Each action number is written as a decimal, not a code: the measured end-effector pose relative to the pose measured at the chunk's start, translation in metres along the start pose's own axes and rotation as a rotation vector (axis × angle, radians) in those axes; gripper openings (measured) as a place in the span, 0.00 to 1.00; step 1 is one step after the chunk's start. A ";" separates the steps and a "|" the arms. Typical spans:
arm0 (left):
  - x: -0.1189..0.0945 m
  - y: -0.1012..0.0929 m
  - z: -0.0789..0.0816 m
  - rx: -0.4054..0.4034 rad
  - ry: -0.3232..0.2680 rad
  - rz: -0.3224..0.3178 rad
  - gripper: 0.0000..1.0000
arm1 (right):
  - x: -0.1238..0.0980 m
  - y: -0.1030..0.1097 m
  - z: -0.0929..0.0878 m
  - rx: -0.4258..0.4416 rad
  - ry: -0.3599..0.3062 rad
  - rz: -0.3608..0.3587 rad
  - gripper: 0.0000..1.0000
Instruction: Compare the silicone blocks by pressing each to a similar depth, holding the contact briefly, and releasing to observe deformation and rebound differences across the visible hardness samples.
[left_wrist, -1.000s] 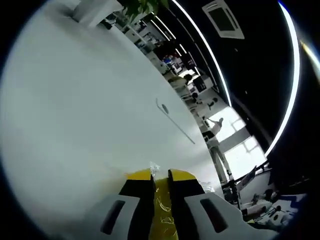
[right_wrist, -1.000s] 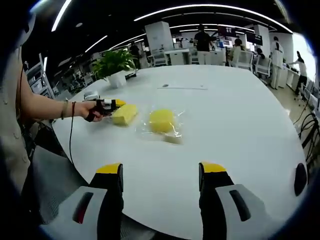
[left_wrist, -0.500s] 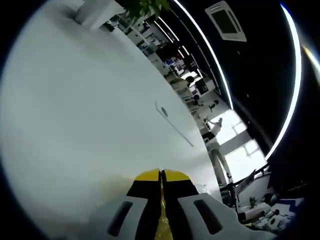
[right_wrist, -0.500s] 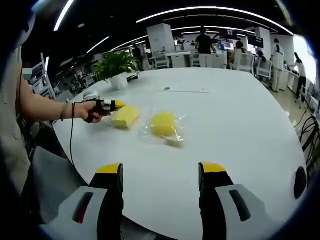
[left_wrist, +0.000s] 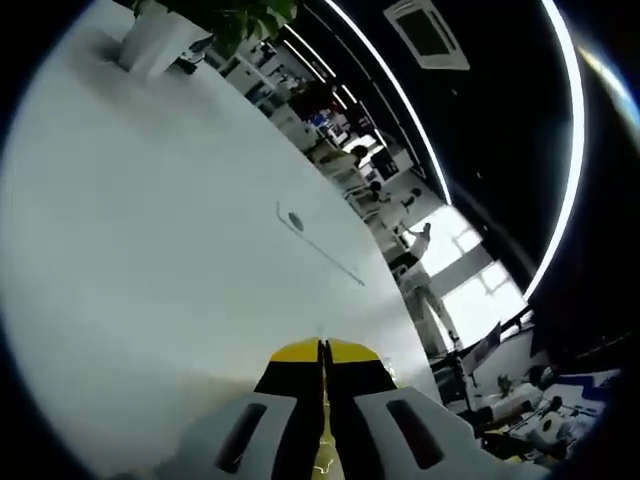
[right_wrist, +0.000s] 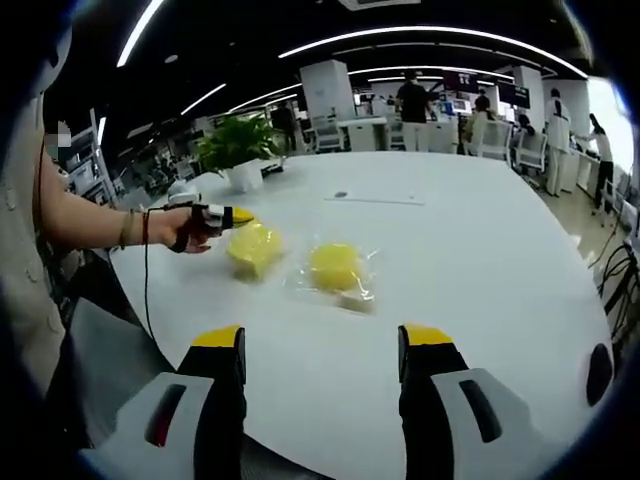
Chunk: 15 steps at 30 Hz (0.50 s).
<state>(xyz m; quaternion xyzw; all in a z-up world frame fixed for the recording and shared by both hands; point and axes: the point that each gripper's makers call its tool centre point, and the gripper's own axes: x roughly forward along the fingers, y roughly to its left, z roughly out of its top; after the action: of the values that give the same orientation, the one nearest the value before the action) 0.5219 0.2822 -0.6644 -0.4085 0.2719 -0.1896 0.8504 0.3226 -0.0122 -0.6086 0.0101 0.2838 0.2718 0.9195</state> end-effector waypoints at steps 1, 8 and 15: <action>-0.002 -0.004 0.000 0.016 -0.002 -0.007 0.00 | -0.001 0.001 0.002 -0.003 -0.008 0.001 0.57; -0.015 -0.031 -0.001 0.041 -0.013 -0.045 0.00 | -0.008 0.008 0.012 -0.010 -0.052 0.006 0.58; -0.039 -0.062 -0.001 0.133 -0.011 -0.075 0.00 | -0.015 0.017 0.025 -0.018 -0.109 0.019 0.58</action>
<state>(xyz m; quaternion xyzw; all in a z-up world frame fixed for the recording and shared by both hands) 0.4844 0.2658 -0.6037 -0.3622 0.2384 -0.2368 0.8694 0.3165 -0.0020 -0.5768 0.0193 0.2307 0.2823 0.9310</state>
